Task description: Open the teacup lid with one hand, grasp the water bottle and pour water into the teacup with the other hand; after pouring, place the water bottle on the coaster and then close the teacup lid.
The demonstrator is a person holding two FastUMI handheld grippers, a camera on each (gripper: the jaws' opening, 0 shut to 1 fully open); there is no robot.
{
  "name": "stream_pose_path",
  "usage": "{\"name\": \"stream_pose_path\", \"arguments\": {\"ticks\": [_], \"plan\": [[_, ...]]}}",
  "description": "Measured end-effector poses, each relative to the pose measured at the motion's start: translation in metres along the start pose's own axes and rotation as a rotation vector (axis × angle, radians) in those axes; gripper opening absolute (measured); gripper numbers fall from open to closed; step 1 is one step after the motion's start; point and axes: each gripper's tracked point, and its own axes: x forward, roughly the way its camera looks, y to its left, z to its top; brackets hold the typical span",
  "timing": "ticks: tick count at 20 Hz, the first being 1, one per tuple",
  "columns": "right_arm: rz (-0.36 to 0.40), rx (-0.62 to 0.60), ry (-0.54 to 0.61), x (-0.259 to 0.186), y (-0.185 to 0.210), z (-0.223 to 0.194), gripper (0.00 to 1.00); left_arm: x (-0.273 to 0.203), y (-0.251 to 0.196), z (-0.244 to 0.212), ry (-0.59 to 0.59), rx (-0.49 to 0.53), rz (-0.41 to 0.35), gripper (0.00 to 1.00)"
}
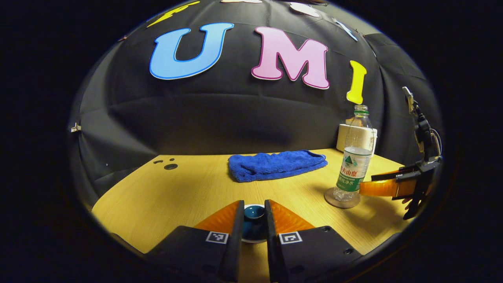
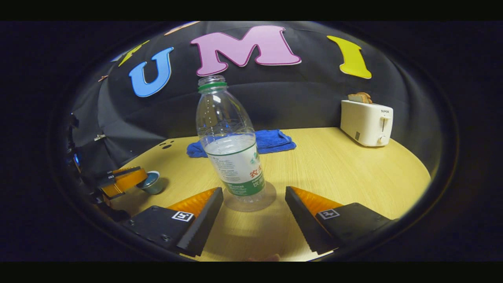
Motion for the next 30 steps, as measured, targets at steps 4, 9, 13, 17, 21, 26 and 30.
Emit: {"name": "stream_pose_path", "arguments": {"ticks": [4,9,13,17,21,26,30], "plan": [[0.004,-0.003,0.007,-0.004,0.005,0.003,0.98,0.000,0.001,0.000,0.008,0.028,0.008,0.40],[-0.007,-0.004,-0.008,-0.019,0.009,0.024,0.98,-0.015,0.009,0.013,0.022,0.012,0.036,1.00],[-0.032,-0.023,-0.059,-0.041,0.013,0.068,0.98,-0.038,0.013,0.044,0.043,0.006,0.043,0.97],[-0.073,-0.080,-0.155,-0.071,0.018,0.135,0.98,-0.058,0.017,0.100,0.016,0.013,0.050,0.97],[-0.077,-0.112,-0.228,-0.107,0.036,0.192,0.98,-0.075,0.014,0.158,-0.021,-0.034,0.047,0.97],[-0.091,-0.119,-0.289,-0.141,0.045,0.245,0.99,-0.095,0.015,0.229,-0.102,-0.057,0.043,0.98],[-0.107,-0.107,-0.332,-0.166,0.049,0.266,0.98,-0.112,0.015,0.251,-0.133,-0.008,0.031,0.98]]}}
